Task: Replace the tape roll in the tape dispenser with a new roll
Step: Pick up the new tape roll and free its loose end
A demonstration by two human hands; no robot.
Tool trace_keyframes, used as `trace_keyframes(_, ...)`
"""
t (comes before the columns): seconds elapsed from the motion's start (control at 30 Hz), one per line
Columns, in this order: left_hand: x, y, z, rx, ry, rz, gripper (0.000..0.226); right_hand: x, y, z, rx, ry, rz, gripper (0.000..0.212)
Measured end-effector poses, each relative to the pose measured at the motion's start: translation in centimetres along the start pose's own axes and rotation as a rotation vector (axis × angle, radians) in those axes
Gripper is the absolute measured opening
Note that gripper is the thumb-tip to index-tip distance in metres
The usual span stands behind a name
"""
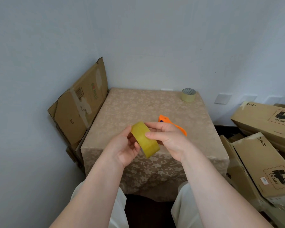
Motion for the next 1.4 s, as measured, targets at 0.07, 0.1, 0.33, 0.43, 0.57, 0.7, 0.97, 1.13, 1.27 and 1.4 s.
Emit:
trace_keyframes(0.07,-0.1,0.0,0.1,-0.015,0.045,-0.022,0.031,0.1,0.1,0.1,-0.011,-0.002,0.011,0.034)
trace_keyframes(0.1,-0.1,0.0,0.2,-0.012,0.05,-0.02,0.031,0.1,0.1,0.1,-0.015,-0.001,0.005,0.033)
trace_keyframes(0.33,-0.3,-0.1,-0.3,0.067,-0.049,0.072,0.026,0.1,-0.3,-0.2,-0.033,-0.052,-0.1,0.015)
trace_keyframes(0.43,-0.3,0.0,-0.5,0.116,-0.111,0.105,0.027,0.0,-0.3,-0.3,-0.032,-0.069,-0.13,0.011)
trace_keyframes(0.57,-0.2,0.0,-0.7,0.18,-0.196,0.141,0.025,-0.1,-0.3,-0.4,-0.024,-0.083,-0.143,0.008)
trace_keyframes(0.7,0.1,0.1,-1.0,0.246,-0.31,0.187,0.022,-0.1,-0.3,-0.4,-0.001,-0.09,-0.138,0.005)
trace_keyframes(0.97,1.1,0.3,-1.2,0.429,-0.763,0.337,0.032,-0.2,-0.9,-0.9,0.099,-0.341,-0.149,0.009)
trace_keyframes(1.13,1.0,0.1,-1.7,0.434,-0.815,0.339,0.023,-1.2,-1.1,-1.6,0.161,-0.15,-0.202,0.037)
trace_keyframes(1.27,1.0,0.2,-2.6,0.397,-0.853,0.372,0.027,-1.3,-0.6,-0.9,0.05,0.039,-0.131,0.06)
trace_keyframes(1.4,1.2,0.3,-3.6,0.384,-0.812,0.363,0.022,-0.5,-0.1,-0.2,0.029,0.159,-0.029,0.025)
Point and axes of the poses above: each hand's wrist, its own y-axis away from the middle knuckle, its own x-axis out of the palm, z = x × y, the point moved 5 cm from there along -y, towards the middle knuckle, and after that the axes turned 14 degrees about x, right-handed, at the moved point
